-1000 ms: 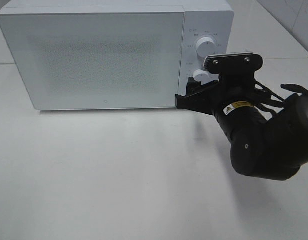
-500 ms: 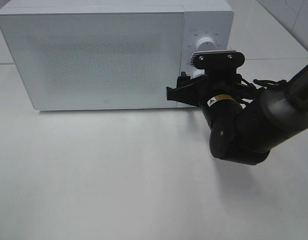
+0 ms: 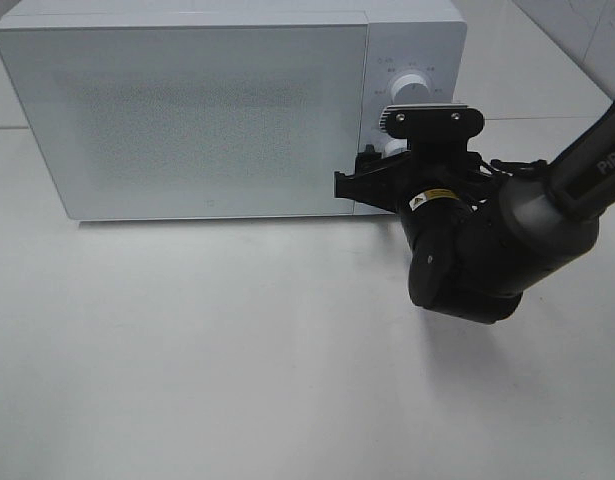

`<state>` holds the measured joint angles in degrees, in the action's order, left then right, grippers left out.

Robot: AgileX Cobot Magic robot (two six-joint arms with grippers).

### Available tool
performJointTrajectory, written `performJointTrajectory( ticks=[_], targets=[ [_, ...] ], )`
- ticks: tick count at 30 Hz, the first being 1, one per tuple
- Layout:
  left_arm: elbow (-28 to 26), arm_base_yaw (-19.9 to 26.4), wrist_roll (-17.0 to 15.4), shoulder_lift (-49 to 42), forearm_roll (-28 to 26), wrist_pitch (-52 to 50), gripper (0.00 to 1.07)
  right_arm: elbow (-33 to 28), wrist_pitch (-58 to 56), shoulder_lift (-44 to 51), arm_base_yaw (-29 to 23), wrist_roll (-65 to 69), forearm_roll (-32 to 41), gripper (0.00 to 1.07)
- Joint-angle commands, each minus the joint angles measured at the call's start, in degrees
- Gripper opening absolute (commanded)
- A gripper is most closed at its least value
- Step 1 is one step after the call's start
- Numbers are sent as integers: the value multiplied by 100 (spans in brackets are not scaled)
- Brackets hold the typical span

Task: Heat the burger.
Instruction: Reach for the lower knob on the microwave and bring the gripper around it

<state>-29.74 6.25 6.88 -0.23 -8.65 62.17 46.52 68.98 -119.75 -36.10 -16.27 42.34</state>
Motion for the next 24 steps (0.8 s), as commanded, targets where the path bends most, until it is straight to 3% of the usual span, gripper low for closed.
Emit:
performJointTrajectory(
  ticks=[1,11,24],
  targets=[
    [6,23,-34,-149,-6,-63,100,109,825,17,74,6,46,75],
    [6,23,-34,-149,0,-63,100,275,859,-80,52,-34,46,75],
    [6,23,-34,-149,-6,-63,100,-109,957,120,-11,29,40,74]
  ],
)
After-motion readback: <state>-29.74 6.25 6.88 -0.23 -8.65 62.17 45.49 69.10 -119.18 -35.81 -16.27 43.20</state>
